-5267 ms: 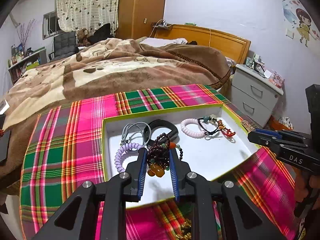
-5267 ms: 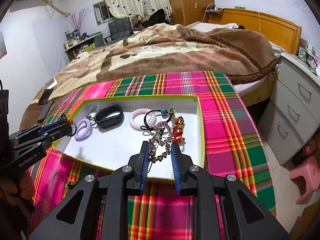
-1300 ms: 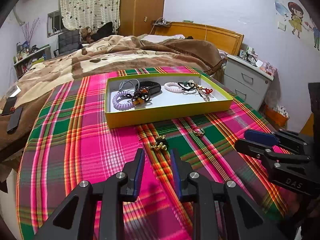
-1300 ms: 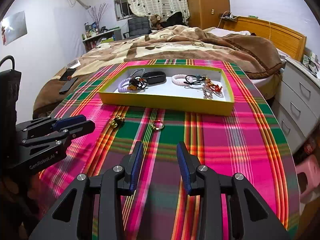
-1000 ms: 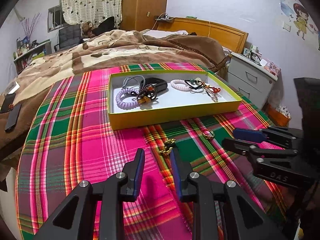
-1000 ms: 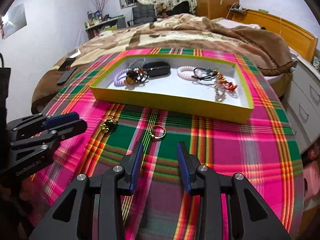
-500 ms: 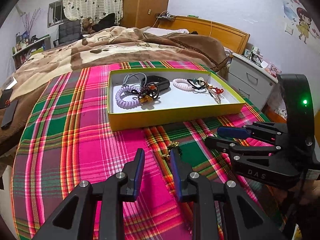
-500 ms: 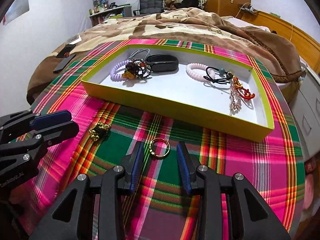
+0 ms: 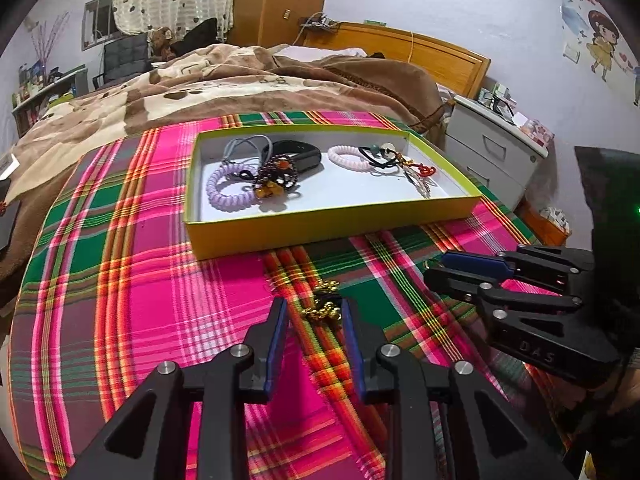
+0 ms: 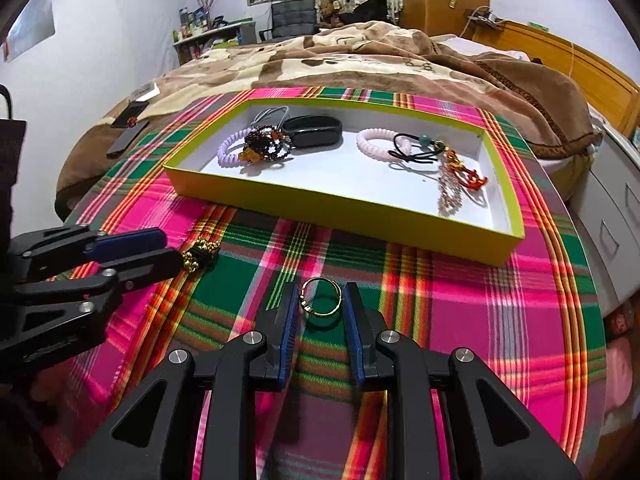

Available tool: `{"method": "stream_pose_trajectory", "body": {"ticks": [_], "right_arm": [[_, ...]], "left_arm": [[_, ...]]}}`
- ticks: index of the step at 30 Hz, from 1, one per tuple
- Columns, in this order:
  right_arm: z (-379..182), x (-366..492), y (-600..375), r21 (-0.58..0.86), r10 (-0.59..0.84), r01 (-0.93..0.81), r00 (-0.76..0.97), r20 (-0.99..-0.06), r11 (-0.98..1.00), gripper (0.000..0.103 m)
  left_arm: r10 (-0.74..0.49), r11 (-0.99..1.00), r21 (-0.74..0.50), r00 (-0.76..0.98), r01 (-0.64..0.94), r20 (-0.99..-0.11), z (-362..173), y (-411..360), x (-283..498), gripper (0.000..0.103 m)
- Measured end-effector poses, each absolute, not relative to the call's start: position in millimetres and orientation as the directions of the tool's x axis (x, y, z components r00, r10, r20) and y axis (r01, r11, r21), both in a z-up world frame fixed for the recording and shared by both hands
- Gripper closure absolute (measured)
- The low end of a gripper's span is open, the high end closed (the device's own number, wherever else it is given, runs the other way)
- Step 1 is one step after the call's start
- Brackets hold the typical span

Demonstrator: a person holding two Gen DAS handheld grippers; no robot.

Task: Organize jewelry
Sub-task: 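Grasp the gold charm with the left gripper while the right gripper grasps the gold ring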

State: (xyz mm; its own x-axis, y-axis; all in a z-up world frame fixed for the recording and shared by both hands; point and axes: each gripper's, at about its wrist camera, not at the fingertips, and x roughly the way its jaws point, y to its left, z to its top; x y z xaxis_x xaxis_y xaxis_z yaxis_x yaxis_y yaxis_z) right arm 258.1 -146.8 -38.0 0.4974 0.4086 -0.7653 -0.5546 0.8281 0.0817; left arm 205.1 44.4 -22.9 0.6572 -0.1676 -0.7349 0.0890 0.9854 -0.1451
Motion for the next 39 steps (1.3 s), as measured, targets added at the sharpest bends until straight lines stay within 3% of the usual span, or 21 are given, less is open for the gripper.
{"method": "stream_pose_trajectory", "body": {"ticks": [13, 17, 30, 33, 39], "right_arm": [[-35, 250, -171, 0.132, 0.426, -0.517, 0.506, -0.750, 0.846, 0.080], [-33, 248, -173, 0.137, 0.431, -0.515, 0.509, -0.745, 0.846, 0.080], [-26, 236, -184, 0.150, 0.434, -0.498, 0.526, -0.731, 0.854, 0.080], [-23, 233, -184, 0.149, 0.434, -0.495, 0.531, -0.728, 0.856, 0.080], [-23, 229, -184, 0.150, 0.432, -0.492, 0.531, -0.729, 0.857, 0.080]], "left_arm": [[-0.127, 0.990, -0.066, 0.612, 0.121, -0.781, -33, 21, 226, 0.067], [-0.070, 0.994, 0.000, 0.617, 0.113, -0.784, -33, 16, 225, 0.082], [-0.117, 0.992, -0.053, 0.638, 0.118, -0.761, -24, 19, 202, 0.084], [-0.130, 0.991, -0.069, 0.655, 0.119, -0.745, -18, 19, 194, 0.099], [-0.143, 0.989, -0.083, 0.661, 0.121, -0.736, -16, 21, 190, 0.099]]}}
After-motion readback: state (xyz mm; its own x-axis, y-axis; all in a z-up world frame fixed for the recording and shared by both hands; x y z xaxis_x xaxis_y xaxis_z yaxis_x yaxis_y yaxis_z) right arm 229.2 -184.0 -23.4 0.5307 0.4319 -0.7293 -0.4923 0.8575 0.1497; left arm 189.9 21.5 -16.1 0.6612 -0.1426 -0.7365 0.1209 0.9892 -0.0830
